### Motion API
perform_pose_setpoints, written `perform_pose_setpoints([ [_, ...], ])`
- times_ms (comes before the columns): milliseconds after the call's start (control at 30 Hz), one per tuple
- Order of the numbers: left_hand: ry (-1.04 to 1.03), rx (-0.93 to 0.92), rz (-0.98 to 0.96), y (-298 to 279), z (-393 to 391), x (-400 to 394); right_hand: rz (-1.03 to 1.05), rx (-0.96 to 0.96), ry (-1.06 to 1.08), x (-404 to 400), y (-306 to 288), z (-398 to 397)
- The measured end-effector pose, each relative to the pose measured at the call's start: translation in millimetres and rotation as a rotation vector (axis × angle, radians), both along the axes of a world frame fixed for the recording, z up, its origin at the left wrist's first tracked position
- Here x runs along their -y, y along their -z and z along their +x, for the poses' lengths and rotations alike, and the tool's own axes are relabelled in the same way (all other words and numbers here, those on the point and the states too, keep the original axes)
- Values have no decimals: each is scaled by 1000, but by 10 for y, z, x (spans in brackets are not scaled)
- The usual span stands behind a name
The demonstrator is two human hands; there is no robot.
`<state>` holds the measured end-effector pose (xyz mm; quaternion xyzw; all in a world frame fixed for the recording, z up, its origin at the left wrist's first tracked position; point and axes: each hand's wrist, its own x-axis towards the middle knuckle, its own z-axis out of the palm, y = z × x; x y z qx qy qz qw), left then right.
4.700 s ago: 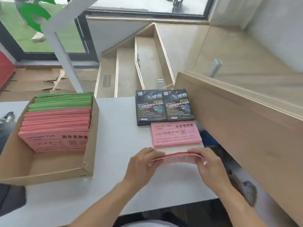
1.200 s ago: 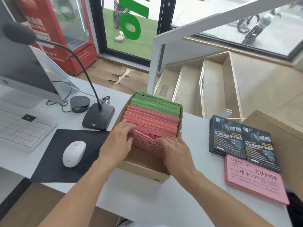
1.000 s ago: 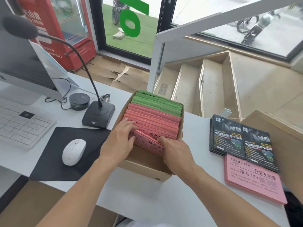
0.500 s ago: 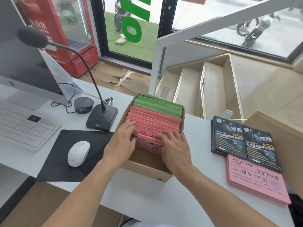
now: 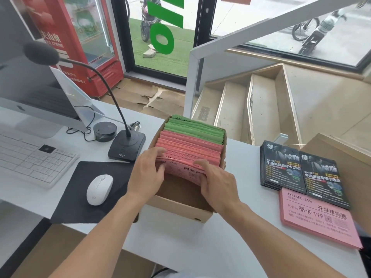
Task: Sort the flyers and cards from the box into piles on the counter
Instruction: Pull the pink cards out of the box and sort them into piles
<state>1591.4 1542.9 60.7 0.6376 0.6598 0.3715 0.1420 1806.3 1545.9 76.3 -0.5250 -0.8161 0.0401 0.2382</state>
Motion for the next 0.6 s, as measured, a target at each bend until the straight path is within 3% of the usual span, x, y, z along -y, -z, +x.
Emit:
perform_pose_setpoints([
  [233,88,395,69,-352,128,176,-13,-248,47,67,-500,517],
  [433,280,407,91,-735,878,338,-191,-544,143,445,-771,1351],
  [600,487,422,-93,-452,1831,483,-260,-518,361,922,-573,2276],
])
